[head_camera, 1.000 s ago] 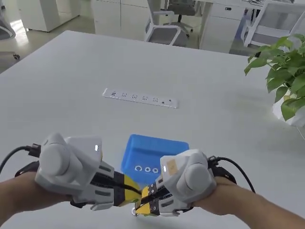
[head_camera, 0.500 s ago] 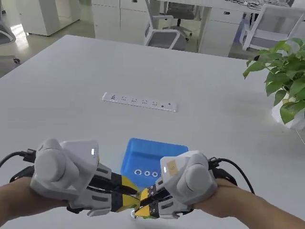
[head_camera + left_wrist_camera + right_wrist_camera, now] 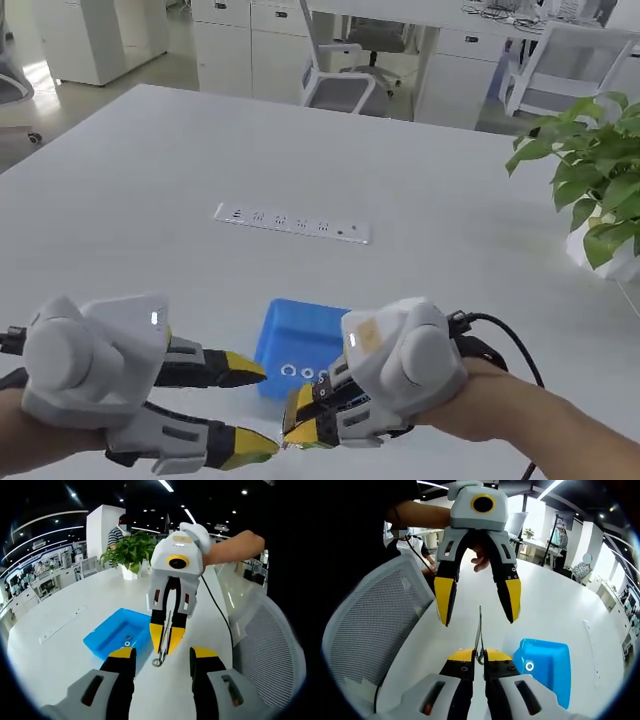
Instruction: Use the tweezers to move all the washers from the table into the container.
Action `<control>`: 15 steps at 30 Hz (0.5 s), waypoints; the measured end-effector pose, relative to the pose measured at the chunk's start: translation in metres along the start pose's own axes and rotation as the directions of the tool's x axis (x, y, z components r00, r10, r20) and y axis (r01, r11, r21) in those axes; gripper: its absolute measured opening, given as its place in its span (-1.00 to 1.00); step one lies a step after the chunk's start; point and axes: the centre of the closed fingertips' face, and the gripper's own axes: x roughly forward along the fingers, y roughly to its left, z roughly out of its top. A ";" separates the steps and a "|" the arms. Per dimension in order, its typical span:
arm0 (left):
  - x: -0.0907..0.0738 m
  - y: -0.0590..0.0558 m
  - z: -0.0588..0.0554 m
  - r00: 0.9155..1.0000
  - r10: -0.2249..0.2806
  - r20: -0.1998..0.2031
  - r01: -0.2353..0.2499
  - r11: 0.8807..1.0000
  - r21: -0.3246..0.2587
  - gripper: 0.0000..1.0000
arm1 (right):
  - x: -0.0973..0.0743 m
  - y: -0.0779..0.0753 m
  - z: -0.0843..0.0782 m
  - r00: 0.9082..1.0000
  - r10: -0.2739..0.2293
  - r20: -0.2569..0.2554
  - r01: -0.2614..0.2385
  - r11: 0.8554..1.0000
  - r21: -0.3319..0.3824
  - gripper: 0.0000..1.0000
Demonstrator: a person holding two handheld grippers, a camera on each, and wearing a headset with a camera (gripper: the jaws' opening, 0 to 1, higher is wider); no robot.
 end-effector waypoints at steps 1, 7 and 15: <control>0.000 0.000 -0.001 1.000 0.004 -0.001 -0.004 1.000 -0.008 0.03 | -0.002 -0.001 0.001 1.000 0.001 0.000 -0.001 1.000 0.002 -0.87; -0.002 0.001 -0.004 0.999 0.039 0.009 -0.039 0.999 -0.025 0.26 | -0.014 -0.006 0.005 1.000 0.000 0.007 0.000 1.000 0.005 -0.87; -0.006 0.003 -0.004 0.997 0.077 0.025 -0.076 0.996 -0.048 0.50 | -0.028 -0.016 0.016 1.000 -0.022 0.022 0.023 1.000 -0.004 -0.87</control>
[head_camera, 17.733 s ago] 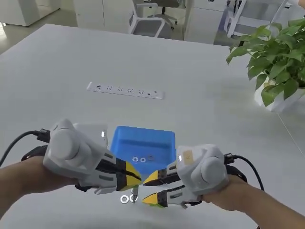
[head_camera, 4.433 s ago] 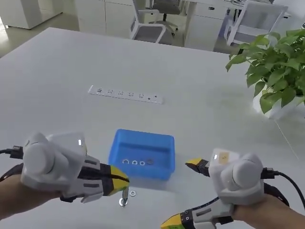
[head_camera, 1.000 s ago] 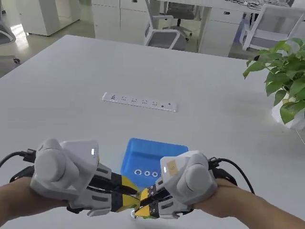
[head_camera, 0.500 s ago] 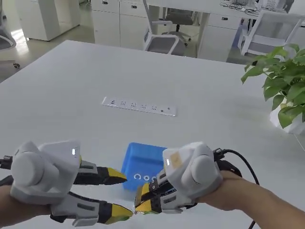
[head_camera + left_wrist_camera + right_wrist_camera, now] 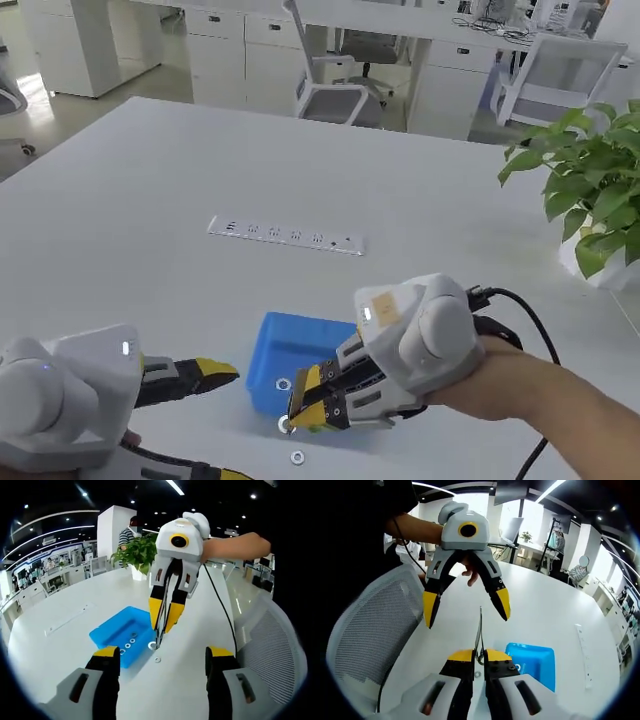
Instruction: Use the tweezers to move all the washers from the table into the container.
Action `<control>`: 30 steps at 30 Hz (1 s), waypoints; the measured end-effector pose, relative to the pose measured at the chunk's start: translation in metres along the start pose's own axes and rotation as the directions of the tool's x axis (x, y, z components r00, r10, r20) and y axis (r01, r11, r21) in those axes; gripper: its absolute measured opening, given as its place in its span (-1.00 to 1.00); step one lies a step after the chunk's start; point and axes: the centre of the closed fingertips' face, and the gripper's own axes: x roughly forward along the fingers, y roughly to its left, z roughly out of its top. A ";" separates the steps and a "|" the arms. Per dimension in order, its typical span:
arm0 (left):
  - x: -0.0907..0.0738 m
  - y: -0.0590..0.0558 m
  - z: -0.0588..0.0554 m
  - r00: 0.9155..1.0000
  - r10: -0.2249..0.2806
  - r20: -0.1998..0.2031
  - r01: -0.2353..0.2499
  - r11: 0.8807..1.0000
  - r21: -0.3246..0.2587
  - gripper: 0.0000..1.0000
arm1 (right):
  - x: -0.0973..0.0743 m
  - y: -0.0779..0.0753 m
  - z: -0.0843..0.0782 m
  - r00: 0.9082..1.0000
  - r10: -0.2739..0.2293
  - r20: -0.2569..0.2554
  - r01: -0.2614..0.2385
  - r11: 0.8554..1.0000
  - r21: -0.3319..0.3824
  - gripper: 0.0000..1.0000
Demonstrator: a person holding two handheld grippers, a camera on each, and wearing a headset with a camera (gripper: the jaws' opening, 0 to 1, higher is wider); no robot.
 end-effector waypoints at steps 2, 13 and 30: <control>-0.001 0.000 0.000 1.000 0.003 0.002 -0.003 1.000 -0.003 0.52 | -0.004 -0.004 0.003 1.000 -0.005 0.004 0.005 1.000 -0.002 -0.87; -0.003 0.002 -0.001 1.000 0.018 0.009 -0.017 0.999 -0.036 0.78 | -0.019 -0.027 0.007 0.999 -0.043 -0.001 0.043 0.999 -0.023 -0.87; -0.006 0.011 -0.007 0.999 0.040 0.004 -0.040 0.997 -0.073 0.98 | -0.029 -0.068 -0.019 0.994 -0.105 -0.034 0.104 0.994 -0.025 -0.86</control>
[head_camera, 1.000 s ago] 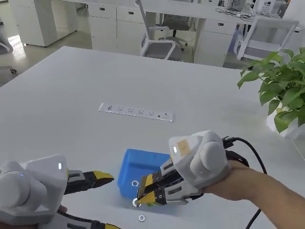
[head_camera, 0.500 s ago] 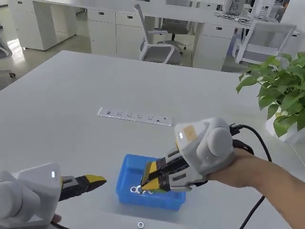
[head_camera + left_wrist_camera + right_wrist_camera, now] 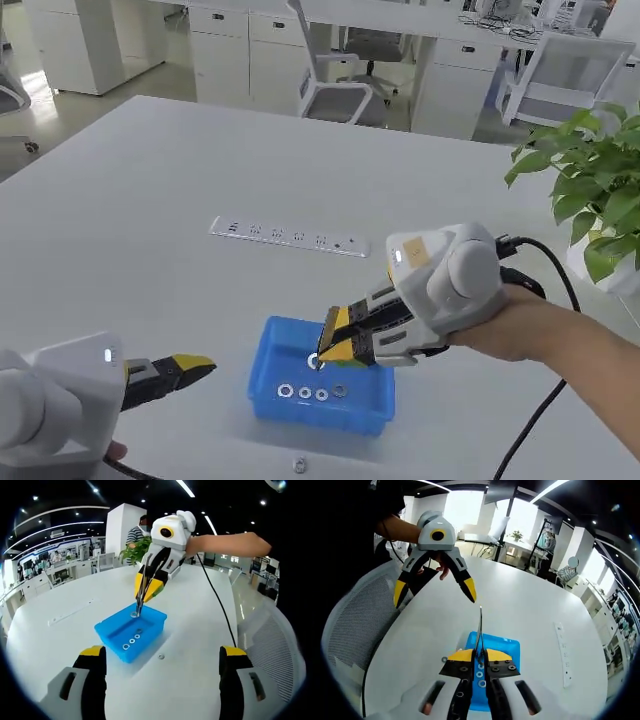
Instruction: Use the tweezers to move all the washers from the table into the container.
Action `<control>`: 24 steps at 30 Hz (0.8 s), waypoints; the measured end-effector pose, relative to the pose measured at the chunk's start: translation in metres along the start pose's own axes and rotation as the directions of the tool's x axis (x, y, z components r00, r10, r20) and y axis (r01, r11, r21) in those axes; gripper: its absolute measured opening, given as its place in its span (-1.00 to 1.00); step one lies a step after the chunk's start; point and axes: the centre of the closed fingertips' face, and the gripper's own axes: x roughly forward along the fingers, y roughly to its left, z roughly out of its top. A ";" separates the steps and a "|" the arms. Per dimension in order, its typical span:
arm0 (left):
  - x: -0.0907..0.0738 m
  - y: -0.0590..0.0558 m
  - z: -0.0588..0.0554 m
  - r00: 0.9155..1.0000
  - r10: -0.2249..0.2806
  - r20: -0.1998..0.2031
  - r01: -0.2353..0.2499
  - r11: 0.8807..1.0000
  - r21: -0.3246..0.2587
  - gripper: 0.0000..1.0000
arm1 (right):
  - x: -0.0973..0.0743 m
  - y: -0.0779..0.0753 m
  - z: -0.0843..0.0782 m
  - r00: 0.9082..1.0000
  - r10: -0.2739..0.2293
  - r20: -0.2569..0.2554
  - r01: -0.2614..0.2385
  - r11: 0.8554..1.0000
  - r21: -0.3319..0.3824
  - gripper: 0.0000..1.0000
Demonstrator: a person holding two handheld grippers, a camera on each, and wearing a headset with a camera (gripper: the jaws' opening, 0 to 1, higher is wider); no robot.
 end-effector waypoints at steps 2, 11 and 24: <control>0.000 0.002 -0.002 1.000 0.000 -0.001 0.000 1.000 -0.003 0.98 | 0.001 -0.004 -0.002 1.000 -0.003 0.000 0.003 1.000 0.007 -0.86; 0.001 0.003 0.002 1.000 0.005 0.006 -0.005 1.000 -0.014 0.98 | 0.011 -0.017 -0.021 1.000 -0.008 -0.015 0.009 1.000 0.012 -0.86; 0.002 0.008 0.008 1.000 0.016 0.006 -0.016 1.000 -0.021 0.99 | 0.028 -0.019 -0.050 0.999 0.017 -0.041 -0.016 1.000 0.020 -0.86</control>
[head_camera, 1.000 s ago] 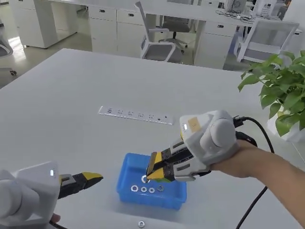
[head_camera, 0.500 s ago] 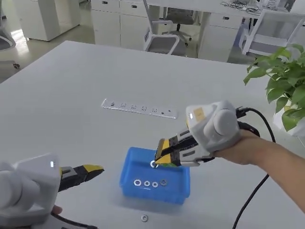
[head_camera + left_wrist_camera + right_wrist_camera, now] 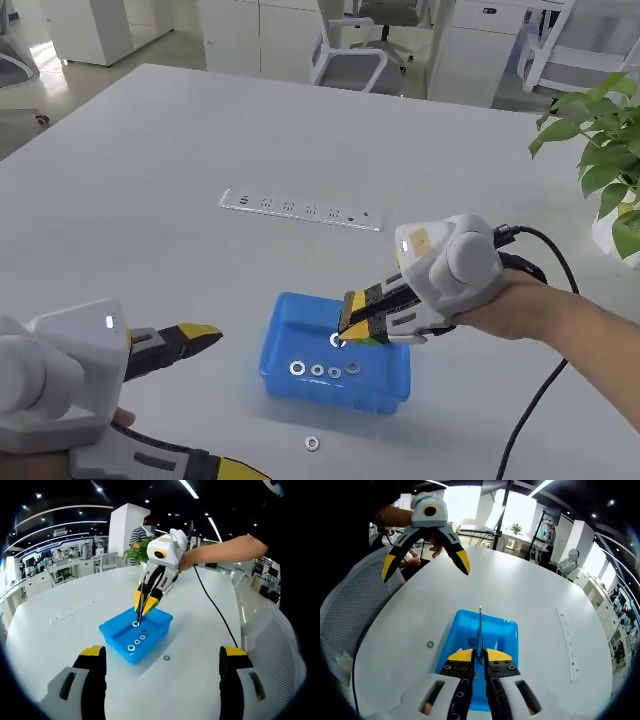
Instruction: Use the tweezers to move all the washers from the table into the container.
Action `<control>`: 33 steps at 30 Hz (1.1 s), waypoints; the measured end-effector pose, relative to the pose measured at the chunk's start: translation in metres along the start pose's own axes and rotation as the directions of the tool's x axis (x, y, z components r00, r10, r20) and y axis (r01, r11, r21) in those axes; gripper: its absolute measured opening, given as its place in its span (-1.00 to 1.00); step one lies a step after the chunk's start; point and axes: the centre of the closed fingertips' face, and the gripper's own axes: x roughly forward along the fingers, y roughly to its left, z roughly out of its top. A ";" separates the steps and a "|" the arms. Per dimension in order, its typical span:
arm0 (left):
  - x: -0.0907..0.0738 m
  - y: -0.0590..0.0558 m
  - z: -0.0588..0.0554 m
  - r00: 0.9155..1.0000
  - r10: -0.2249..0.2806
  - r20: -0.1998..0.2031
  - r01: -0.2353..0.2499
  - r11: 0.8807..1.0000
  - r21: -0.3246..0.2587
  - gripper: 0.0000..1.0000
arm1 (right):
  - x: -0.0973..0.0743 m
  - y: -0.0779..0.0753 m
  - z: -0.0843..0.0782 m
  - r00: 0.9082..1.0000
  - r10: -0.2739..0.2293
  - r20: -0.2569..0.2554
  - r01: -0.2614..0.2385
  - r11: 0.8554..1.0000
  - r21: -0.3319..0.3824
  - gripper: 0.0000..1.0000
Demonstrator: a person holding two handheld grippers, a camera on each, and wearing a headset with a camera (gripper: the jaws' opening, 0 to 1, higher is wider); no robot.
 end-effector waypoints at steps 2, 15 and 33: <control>0.001 0.001 0.001 1.000 0.001 0.001 -0.001 1.000 -0.002 0.99 | 0.003 -0.001 -0.003 1.000 0.003 -0.001 -0.003 1.000 0.003 -0.86; 0.009 0.014 0.008 1.000 0.004 0.003 -0.004 1.000 0.003 0.98 | 0.017 -0.001 -0.021 1.000 0.016 -0.003 -0.016 0.999 0.028 -0.85; 0.033 0.036 0.027 1.000 -0.013 0.009 0.013 0.998 0.062 0.60 | 0.024 0.002 -0.026 0.999 0.032 0.008 -0.032 0.999 0.032 -0.85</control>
